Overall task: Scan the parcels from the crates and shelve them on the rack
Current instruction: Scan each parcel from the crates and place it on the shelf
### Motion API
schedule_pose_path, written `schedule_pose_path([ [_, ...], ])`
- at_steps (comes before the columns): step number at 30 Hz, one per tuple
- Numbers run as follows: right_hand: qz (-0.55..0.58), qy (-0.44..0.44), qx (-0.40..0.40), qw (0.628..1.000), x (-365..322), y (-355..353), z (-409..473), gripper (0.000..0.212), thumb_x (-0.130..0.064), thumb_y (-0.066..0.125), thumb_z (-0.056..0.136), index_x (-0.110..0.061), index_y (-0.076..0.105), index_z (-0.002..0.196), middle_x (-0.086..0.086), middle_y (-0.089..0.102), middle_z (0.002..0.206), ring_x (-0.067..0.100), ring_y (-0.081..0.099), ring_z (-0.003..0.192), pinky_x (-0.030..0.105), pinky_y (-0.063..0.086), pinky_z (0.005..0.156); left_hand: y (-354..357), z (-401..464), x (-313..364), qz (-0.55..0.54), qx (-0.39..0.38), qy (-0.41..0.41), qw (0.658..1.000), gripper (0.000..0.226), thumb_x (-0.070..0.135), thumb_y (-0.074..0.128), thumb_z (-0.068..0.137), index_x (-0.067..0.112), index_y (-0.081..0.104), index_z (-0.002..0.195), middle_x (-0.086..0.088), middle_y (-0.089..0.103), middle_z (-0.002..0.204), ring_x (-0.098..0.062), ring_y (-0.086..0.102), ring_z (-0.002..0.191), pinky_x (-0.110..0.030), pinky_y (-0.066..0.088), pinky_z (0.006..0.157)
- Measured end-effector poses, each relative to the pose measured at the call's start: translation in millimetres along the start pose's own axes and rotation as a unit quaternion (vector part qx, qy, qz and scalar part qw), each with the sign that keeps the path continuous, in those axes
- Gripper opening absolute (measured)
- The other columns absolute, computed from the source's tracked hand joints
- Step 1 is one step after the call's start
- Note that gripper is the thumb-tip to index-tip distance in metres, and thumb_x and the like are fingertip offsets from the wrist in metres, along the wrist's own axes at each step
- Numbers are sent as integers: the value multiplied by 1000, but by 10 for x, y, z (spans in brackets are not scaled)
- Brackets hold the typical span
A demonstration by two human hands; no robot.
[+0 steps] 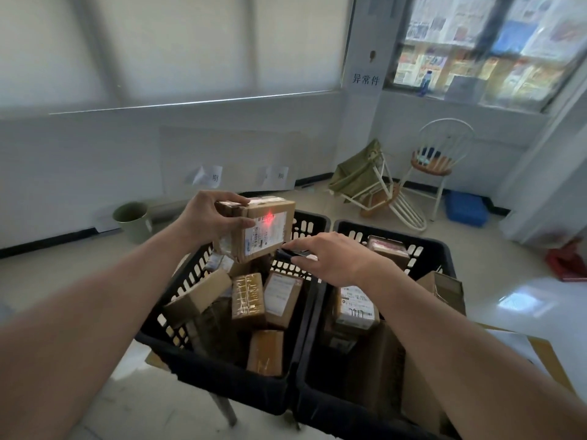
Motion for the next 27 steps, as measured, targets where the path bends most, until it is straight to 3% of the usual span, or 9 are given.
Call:
schedule_pose_path([
  [7,59,11,-10,998,-313,86,-117,44,-46,51,111,-48,48,155,-7,60,149,16,55,130,36,43,102,-213,-186,-43,-3,-8,12,1000,53,32,91,70,20,75,120,-3,75,118,-22,71,113,-54,64,86],
  [12,75,27,-21,997,-477,151,-209,43,-47,52,110,-48,50,152,-10,62,127,14,57,115,34,45,90,-324,-307,-69,-12,-12,8,1000,48,29,92,73,22,76,118,-1,75,116,-19,72,111,-51,64,87],
  [20,54,48,-28,997,-697,260,-363,43,-50,52,109,-49,50,152,-6,61,145,18,56,130,46,46,111,-435,-453,27,-14,-17,26,999,46,23,88,77,21,74,120,-2,76,114,-21,73,110,-51,64,88],
  [23,61,45,22,997,-749,287,-394,44,-48,52,109,-45,50,153,-6,64,139,14,58,122,41,48,105,-460,-502,60,-31,-19,30,999,44,22,87,79,19,73,121,-3,77,111,-20,75,107,-50,64,88],
  [27,123,52,153,979,-757,277,-416,45,-43,51,111,-41,48,156,0,66,133,19,63,118,47,53,104,-513,-525,124,-68,8,26,997,39,26,88,80,22,74,117,-3,78,103,-20,77,99,-44,65,85],
])
Point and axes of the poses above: each hand's wrist, its own z-axis towards the middle knuckle, its own y-axis out of the palm, x = y × z, the point moved 1 cm from there along z, towards the middle knuckle
